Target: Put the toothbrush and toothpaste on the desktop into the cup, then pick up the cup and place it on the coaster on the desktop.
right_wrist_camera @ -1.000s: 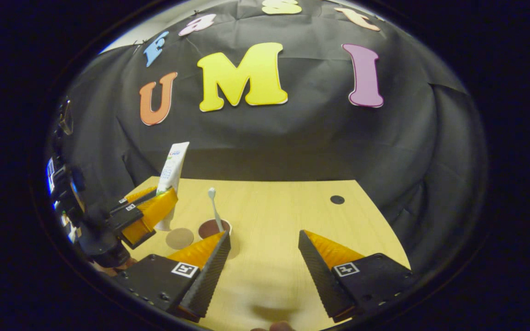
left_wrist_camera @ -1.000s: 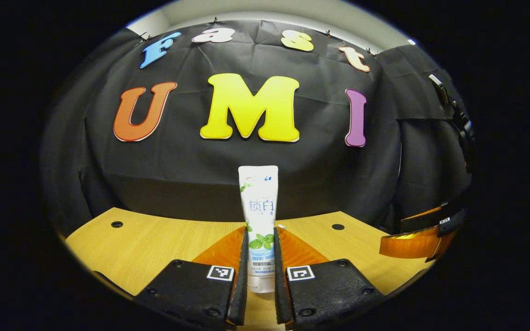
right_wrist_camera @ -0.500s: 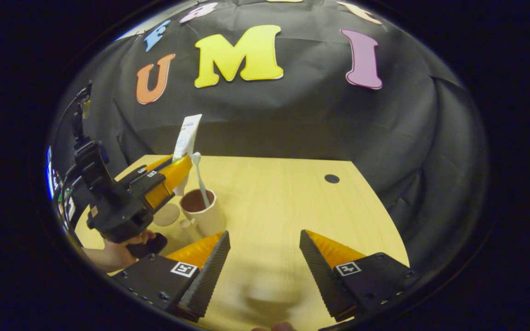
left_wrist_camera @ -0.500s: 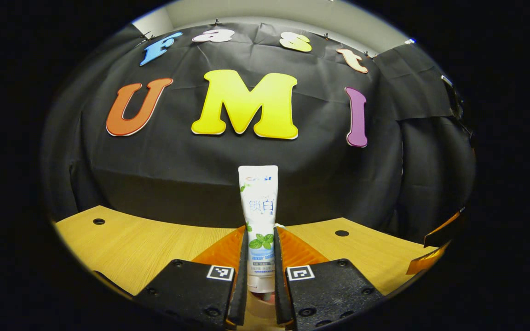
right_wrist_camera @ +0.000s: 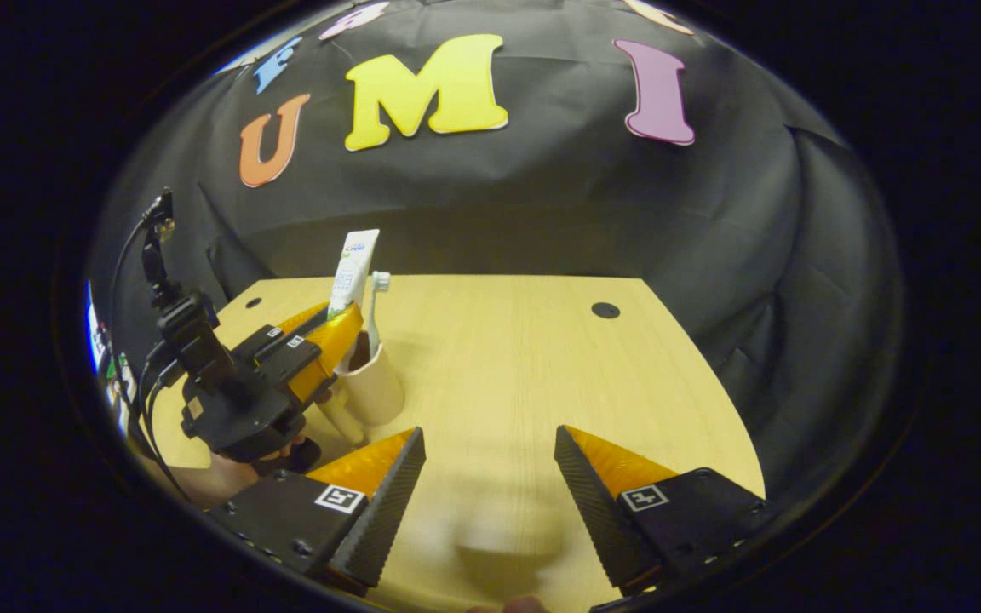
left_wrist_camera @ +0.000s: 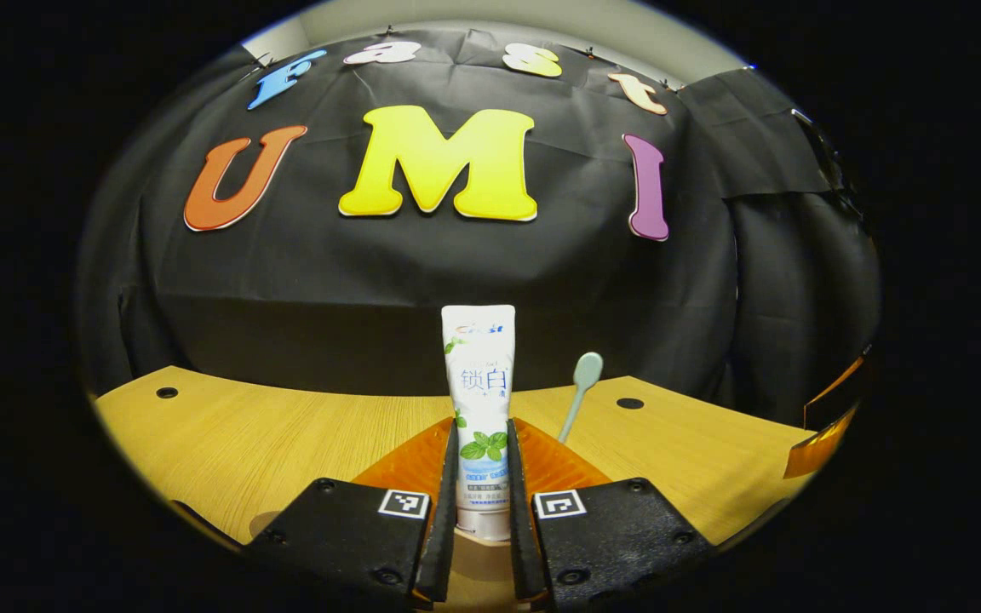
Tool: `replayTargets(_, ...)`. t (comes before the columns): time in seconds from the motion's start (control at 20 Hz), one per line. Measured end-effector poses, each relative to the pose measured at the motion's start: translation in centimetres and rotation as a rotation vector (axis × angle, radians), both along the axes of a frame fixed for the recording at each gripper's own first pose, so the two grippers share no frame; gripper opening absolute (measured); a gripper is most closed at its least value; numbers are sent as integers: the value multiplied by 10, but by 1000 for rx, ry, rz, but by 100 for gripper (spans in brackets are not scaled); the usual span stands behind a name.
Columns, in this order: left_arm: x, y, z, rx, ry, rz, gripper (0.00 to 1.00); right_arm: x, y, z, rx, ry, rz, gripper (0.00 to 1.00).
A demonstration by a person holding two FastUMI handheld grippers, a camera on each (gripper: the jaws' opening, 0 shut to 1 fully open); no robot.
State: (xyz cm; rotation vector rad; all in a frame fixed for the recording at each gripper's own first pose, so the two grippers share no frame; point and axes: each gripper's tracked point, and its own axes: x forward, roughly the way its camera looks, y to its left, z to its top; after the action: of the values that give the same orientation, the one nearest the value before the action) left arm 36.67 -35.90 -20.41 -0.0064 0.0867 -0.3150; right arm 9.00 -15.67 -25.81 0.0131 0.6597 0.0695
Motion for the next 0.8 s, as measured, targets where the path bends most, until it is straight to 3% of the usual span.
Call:
replayTargets(0.45, -7, 3, -9, -17, -6, 23, 36, 2, 12, -7, 14, 1, 0, 92)
replayTargets(0.6, -9, 2, -8, -8, 0, 19, 51, 3, 11, -8, 21, -4, -9, 92)
replayTargets(0.8, -12, 3, -4, -8, -5, 17, 57, 4, 10, -9, 28, -2, -22, 93)
